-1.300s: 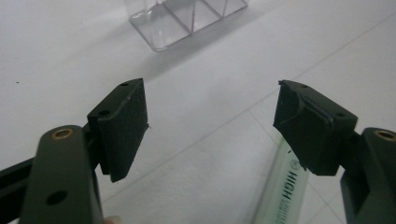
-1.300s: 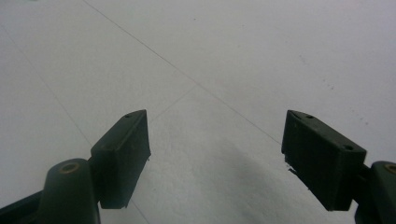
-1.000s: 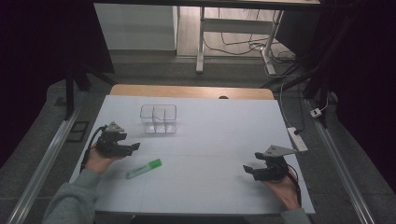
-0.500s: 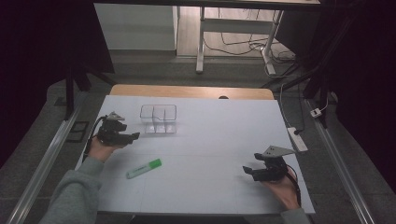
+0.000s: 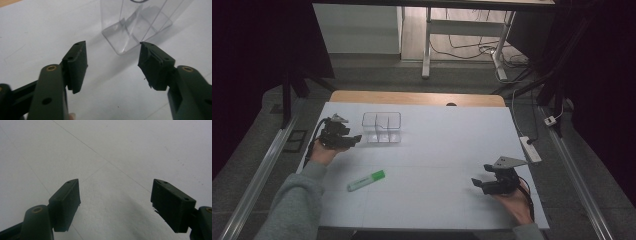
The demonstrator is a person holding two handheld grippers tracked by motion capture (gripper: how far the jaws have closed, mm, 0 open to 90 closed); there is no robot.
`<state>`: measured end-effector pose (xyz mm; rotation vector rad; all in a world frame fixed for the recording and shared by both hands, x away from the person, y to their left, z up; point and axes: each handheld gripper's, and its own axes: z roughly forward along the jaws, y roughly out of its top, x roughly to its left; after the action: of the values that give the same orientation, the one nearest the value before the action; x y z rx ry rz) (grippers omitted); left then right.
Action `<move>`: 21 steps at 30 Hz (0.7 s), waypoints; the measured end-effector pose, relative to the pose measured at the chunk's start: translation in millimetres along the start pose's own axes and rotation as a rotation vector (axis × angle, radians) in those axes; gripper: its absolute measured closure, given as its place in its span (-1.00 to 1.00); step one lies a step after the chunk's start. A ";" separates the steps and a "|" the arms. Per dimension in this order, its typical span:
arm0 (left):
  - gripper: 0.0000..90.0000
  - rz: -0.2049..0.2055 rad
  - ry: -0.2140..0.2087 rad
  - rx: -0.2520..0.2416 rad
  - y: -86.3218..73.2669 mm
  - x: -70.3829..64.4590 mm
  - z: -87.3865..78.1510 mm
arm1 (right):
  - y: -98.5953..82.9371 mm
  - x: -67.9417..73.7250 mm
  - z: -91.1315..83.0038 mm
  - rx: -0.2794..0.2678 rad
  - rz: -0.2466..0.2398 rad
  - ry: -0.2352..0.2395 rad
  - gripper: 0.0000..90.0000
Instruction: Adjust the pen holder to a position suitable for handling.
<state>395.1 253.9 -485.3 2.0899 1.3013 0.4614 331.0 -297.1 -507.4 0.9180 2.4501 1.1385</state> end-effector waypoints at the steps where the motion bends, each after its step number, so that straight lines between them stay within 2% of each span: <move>1: -0.04 -0.003 0.000 -0.004 0.4 0.5 1.3 | 0.0 0.0 0.0 -0.002 -0.003 0.003 -0.49; 10: 0.40 -0.017 0.023 -0.012 3.1 6.2 17.2 | 0.0 0.5 0.6 0.002 -0.008 0.001 -0.50; 16: 0.73 -0.019 0.010 -0.017 8.0 7.9 22.4 | -0.2 0.5 0.6 0.005 -0.007 -0.002 -0.50; 19: 0.97 -0.004 0.000 -0.020 10.9 7.6 23.7 | -0.3 0.7 0.3 0.007 -0.010 -0.006 -0.50; 21: 0.98 0.009 -0.006 -0.014 12.8 7.5 25.8 | -0.4 0.5 0.2 0.005 -0.007 -0.004 -0.50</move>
<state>422.2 248.2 -496.1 2.0852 1.2818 0.4666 330.5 -296.8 -507.8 0.9111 2.4527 1.1271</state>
